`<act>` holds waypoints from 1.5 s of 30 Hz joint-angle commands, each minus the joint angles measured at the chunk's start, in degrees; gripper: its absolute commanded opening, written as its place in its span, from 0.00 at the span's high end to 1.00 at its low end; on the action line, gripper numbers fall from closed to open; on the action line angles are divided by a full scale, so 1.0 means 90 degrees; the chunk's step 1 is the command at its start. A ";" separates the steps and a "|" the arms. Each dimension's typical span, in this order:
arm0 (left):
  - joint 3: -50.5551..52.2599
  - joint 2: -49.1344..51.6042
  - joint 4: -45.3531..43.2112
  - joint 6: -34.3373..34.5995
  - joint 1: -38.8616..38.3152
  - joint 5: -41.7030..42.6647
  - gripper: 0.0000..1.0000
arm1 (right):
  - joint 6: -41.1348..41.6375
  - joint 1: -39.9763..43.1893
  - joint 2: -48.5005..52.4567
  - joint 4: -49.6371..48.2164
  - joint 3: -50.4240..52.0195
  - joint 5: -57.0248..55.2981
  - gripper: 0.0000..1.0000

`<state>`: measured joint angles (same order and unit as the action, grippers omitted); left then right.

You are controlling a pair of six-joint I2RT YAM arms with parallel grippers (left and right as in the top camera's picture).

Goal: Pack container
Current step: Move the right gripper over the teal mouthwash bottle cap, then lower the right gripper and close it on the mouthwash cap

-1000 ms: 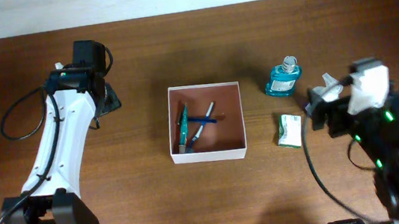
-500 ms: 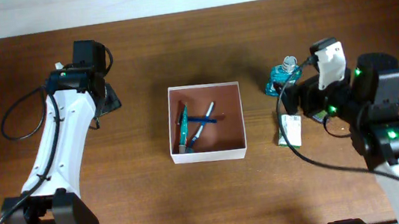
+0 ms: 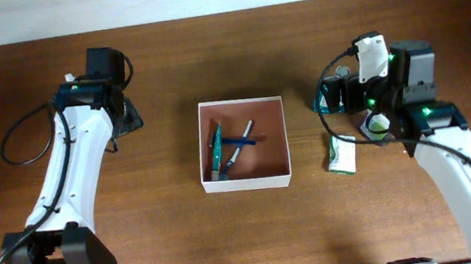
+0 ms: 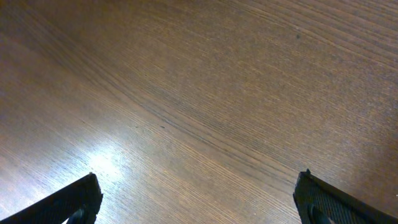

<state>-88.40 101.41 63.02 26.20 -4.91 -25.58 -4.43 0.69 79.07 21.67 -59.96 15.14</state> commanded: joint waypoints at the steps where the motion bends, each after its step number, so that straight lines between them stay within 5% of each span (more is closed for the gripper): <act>1: -0.0032 -0.0097 0.0007 -0.0015 0.0010 -0.0087 0.00 | 0.0134 -0.0041 0.0194 0.0187 -0.0525 -0.0794 0.04; 16: -0.0032 -0.0097 0.0007 -0.0015 0.0010 -0.0087 0.01 | -0.0158 -0.0525 0.0646 0.0017 -0.0656 -0.0930 0.18; 28: -0.0032 -0.0097 0.0007 -0.0015 0.0010 -0.0087 0.01 | -0.0291 -0.0826 0.1025 -0.0107 -0.0656 -0.2256 0.23; 33: -0.0032 -0.0097 0.0007 -0.0015 0.0010 -0.0087 0.01 | -0.0238 -0.0826 0.1056 -0.0180 -0.0656 -0.2237 0.37; 45: -0.0032 -0.0097 0.0007 -0.0015 0.0010 -0.0087 0.01 | 0.0051 -0.0826 0.1056 -0.0175 -0.0653 -0.2237 0.46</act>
<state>-88.40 101.41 63.02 26.20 -4.91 -25.56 -5.21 -6.22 88.14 20.43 -64.73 -3.88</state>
